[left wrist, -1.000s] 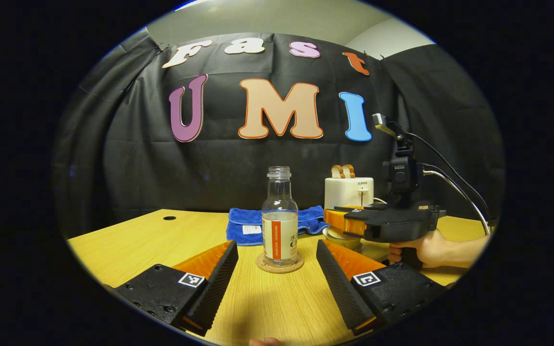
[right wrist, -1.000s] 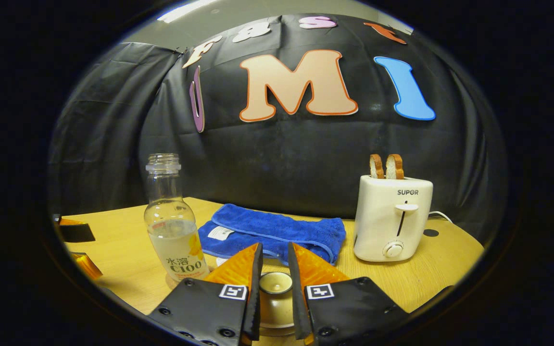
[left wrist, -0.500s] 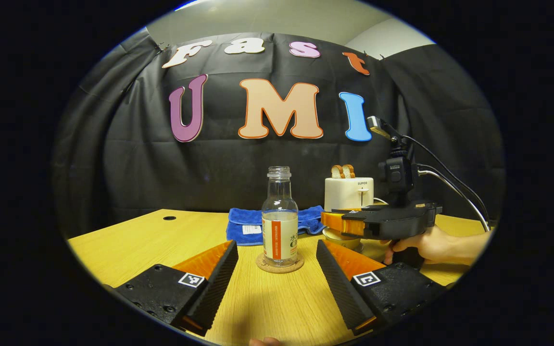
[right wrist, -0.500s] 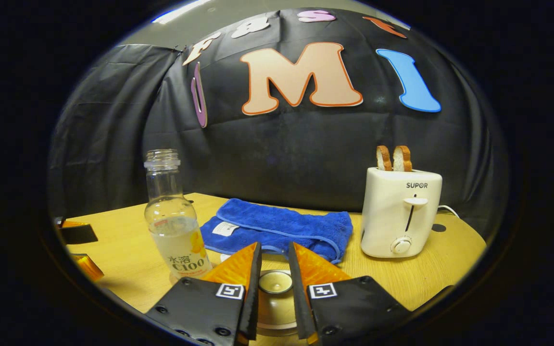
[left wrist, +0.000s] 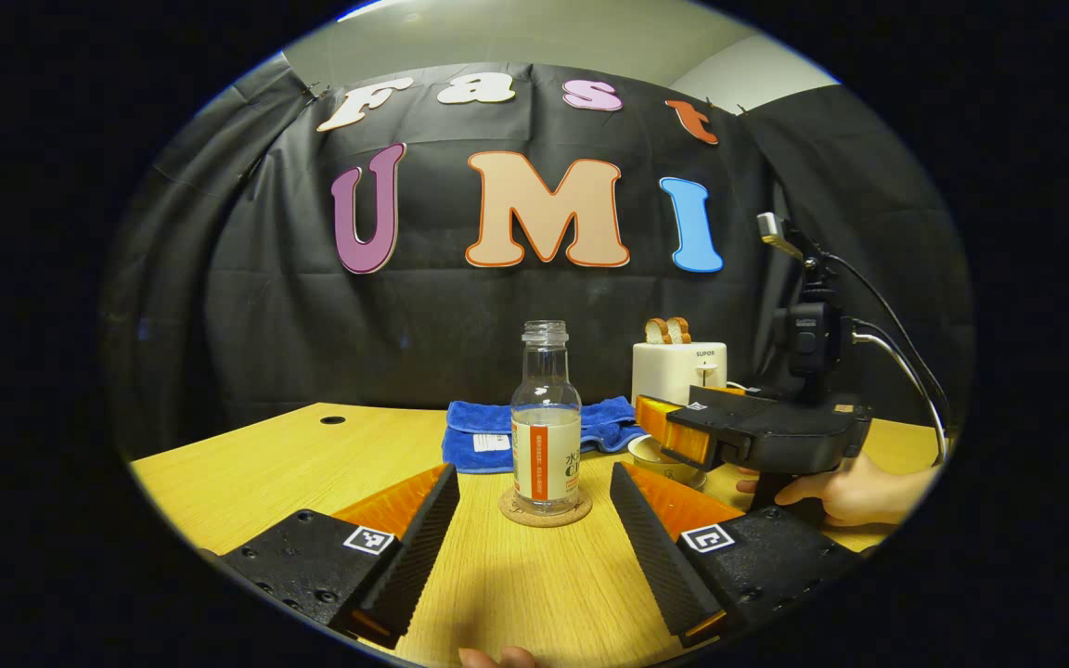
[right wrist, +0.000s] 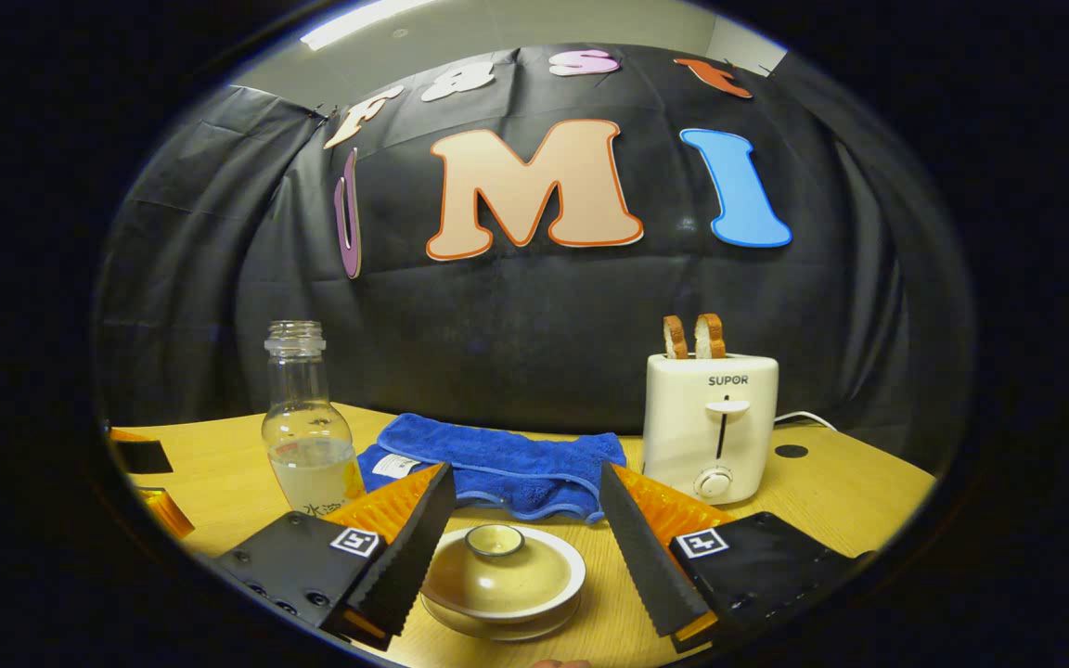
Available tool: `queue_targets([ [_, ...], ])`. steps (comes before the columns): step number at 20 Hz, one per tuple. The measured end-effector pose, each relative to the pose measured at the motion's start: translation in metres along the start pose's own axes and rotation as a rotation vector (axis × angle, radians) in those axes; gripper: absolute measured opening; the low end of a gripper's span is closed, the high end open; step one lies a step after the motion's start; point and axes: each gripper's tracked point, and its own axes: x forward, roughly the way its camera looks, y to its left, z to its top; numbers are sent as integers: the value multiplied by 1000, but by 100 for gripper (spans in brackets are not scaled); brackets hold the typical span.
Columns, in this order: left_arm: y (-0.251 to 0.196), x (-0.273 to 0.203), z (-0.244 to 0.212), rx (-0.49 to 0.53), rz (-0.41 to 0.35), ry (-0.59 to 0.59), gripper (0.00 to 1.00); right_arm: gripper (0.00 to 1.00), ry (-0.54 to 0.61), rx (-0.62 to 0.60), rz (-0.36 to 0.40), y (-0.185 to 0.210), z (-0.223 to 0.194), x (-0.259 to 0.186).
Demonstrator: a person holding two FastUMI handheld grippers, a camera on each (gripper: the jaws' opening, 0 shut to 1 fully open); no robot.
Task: Open the teacup lid with one hand, grasp the water bottle and pour water into the teacup with the other hand; after pouring, place the water bottle on the coaster and then close the teacup lid.
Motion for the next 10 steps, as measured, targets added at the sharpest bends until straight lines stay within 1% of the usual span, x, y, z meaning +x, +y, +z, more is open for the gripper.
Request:
queue_targets([
  [1, 1, 0, 0, 0, 3, 0, 95, 94, 1, -1, -1, 2, -1, -8],
  [2, 2, -1, 0, 0, 9, 1, 95, 94, -1, -1, -13, 2, 0, -19],
  [3, 3, 0, -1, 0, 16, 2, 95, 94, -7, -2, -45, -3, 1, -31],
  [4, 4, -1, 0, 0, 20, 2, 95, 99, -9, -2, -71, -7, 2, -47],
  [5, 4, -1, -1, 0, 22, 3, 95, 99, -10, -4, -92, -6, 2, -60],
  [6, 5, -3, 0, 0, 26, 3, 95, 94, -15, -4, -105, -6, 3, -75],
  [7, 4, -5, 0, 1, 27, 2, 95, 99, -13, -4, -108, -2, 3, -89],
  [8, 3, -7, 0, 0, 27, 3, 96, 94, -16, -4, -123, -1, 4, -102],
  [9, 3, -11, 0, 1, 34, 3, 96, 98, -16, -5, -147, -4, 4, -117],
  [10, 2, -14, 0, 1, 37, 2, 96, 98, -19, -4, -163, -3, 5, -130],
])
